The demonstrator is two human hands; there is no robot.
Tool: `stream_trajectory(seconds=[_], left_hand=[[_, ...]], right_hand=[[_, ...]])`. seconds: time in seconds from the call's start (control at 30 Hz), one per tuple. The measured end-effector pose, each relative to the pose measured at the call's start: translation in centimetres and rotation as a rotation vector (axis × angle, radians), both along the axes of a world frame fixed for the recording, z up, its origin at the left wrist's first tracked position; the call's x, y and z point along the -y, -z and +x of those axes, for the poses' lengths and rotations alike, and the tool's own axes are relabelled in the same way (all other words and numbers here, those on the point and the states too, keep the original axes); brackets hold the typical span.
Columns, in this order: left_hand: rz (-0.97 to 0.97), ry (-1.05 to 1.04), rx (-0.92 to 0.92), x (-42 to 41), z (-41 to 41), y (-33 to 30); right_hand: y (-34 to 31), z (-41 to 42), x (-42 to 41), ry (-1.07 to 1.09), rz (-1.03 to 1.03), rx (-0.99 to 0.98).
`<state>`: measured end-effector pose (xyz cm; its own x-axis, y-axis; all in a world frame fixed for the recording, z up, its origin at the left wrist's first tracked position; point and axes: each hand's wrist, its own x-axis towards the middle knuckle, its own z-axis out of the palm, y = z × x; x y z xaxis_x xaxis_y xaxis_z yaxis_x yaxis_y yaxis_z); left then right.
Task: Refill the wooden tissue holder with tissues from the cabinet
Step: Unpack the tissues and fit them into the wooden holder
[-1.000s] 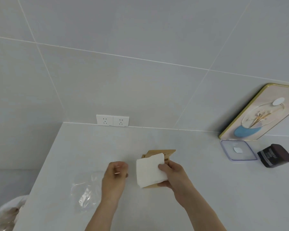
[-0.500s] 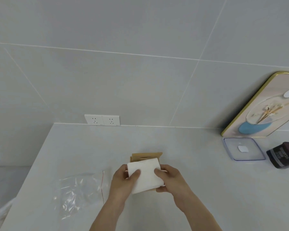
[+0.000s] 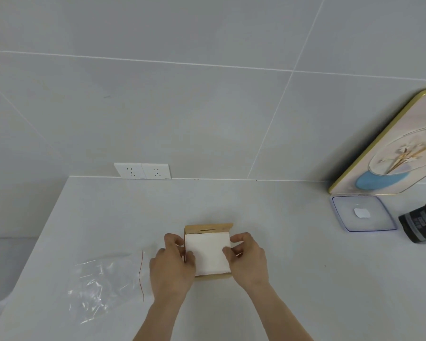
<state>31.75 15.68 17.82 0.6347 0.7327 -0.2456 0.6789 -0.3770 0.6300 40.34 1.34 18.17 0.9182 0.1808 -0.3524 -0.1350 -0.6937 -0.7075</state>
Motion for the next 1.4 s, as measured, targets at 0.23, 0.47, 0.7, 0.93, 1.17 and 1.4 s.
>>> stream_trajectory(seconds=[0.23, 0.47, 0.7, 0.93, 1.17, 1.4], left_hand=[[0.301, 0.253, -0.026, -0.1, -0.4, 1.2], [0.437, 0.380, -0.019, -0.1, -1.1, 1.8], [0.475, 0.390, -0.043, 0.1, -1.1, 2.6], [0.500, 0.404, -0.089, 0.1, -0.7, 2.6], [0.469, 0.402, -0.136, 0.3, -0.5, 2.5], [0.395, 0.366, -0.125, 0.2, -0.1, 2.1]], right_hand=[[1.2, -0.9, -0.4, -0.085, -0.097, 0.248], [1.9, -1.8, -0.3, -0.273, -0.235, 0.512], [2.6, -2.1, -0.3, -0.334, -0.321, 0.646], [2.6, -1.8, -0.9, -0.391, -0.422, 0.629], [2.4, -1.5, -1.8, -0.435, -0.574, 0.550], [2.1, -1.6, -1.6, -0.403, -0.590, 0.507]])
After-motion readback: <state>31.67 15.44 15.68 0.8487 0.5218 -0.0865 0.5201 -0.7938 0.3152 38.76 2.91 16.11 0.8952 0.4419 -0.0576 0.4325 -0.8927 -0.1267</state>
